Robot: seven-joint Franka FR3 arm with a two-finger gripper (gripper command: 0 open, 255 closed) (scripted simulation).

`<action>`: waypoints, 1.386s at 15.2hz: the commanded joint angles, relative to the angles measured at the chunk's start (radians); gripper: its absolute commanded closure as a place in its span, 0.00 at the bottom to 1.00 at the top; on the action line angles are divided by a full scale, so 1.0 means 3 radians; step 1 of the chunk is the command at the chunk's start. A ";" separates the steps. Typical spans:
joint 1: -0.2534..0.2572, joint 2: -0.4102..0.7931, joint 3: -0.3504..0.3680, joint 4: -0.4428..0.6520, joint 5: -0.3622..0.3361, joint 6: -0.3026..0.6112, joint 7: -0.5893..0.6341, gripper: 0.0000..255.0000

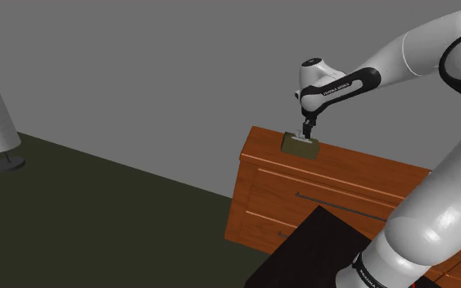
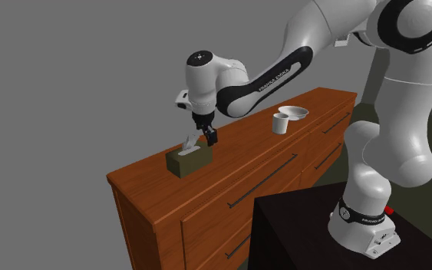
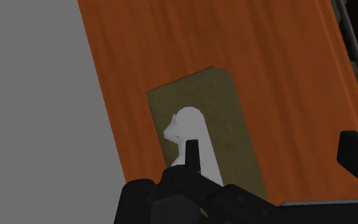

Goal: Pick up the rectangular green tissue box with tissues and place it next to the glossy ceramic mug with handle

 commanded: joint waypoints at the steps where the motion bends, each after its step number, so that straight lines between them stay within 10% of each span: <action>1: -0.0035 0.0240 -0.0035 0.0175 -0.0107 0.0100 -0.0007 0.00; 21: -0.0219 0.0893 -0.0182 0.0511 -0.0331 0.0557 -0.0029 0.00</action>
